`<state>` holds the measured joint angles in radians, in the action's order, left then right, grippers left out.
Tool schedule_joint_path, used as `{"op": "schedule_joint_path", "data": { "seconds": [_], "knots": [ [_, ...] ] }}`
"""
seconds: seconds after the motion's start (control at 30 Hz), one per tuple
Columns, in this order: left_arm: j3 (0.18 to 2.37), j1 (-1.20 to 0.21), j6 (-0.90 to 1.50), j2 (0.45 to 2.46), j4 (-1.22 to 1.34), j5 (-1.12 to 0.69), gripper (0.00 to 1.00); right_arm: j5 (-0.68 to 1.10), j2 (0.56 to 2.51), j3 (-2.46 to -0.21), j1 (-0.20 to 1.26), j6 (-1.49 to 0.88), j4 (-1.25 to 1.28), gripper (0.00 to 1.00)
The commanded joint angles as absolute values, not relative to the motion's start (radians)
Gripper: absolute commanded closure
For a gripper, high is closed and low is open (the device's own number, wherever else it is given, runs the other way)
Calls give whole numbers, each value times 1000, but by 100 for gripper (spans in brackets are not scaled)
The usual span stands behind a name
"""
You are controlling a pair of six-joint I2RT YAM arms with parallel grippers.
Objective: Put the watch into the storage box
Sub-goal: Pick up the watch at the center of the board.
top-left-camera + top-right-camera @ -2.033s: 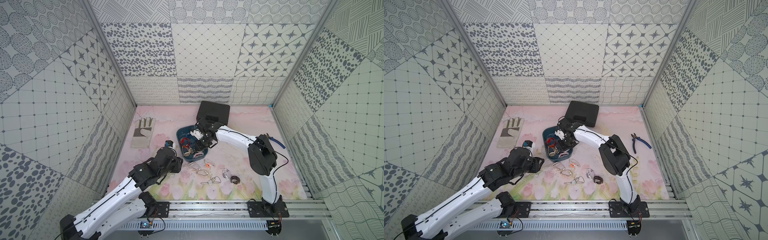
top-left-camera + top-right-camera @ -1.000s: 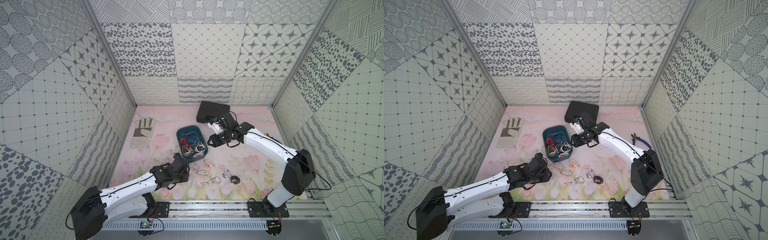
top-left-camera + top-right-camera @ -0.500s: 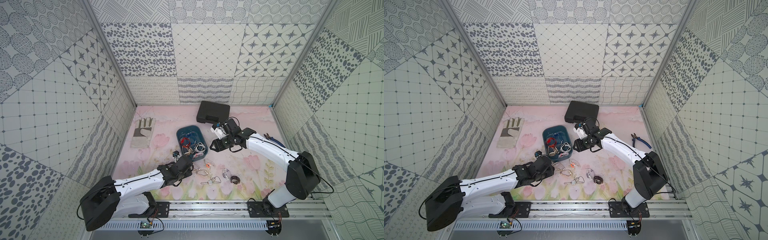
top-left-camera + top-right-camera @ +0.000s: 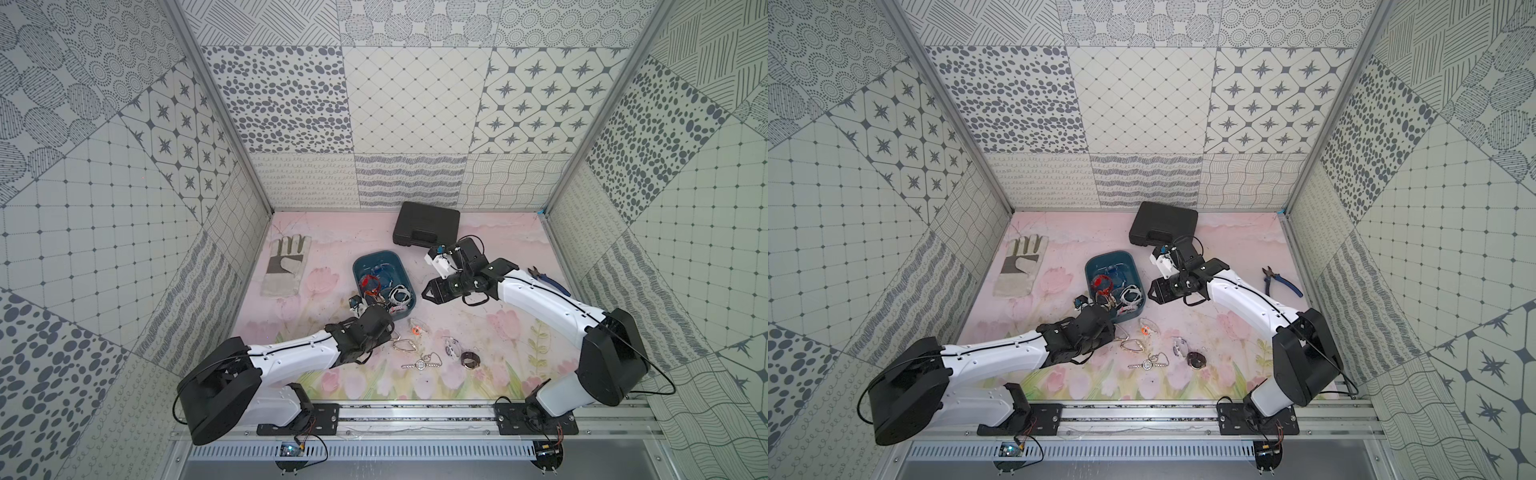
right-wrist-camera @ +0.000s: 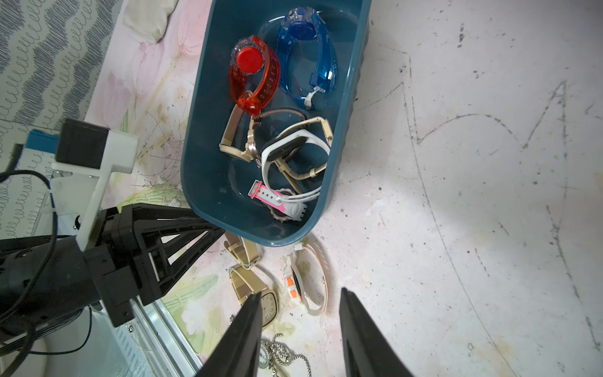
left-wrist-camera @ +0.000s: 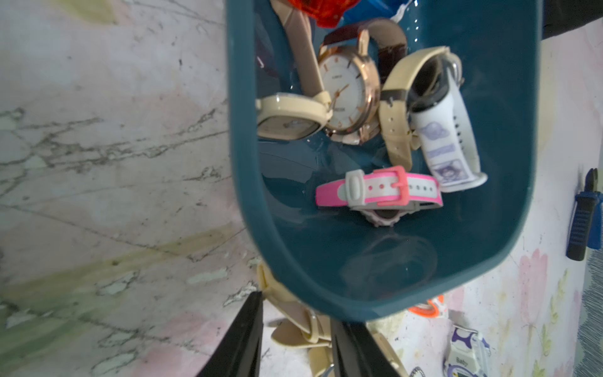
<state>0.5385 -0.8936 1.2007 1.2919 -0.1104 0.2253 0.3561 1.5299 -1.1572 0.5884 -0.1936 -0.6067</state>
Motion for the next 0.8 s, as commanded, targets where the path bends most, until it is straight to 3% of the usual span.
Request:
{"op": "schedule_joint_path", "data": {
  "seconds": [0.0,0.47,0.77],
  "knots": [
    [559,-871,1179,1317,-96,185,63,359,1503,-1149,579,-182,-574,57],
    [568,-857,1157,1390,-97,83,67,346,1490,-1137,569,-175,-577,57],
    [529,-888,1185,1312,-97,93,61,342,1486,-1131,565,-169,-571,57]
  ]
}}
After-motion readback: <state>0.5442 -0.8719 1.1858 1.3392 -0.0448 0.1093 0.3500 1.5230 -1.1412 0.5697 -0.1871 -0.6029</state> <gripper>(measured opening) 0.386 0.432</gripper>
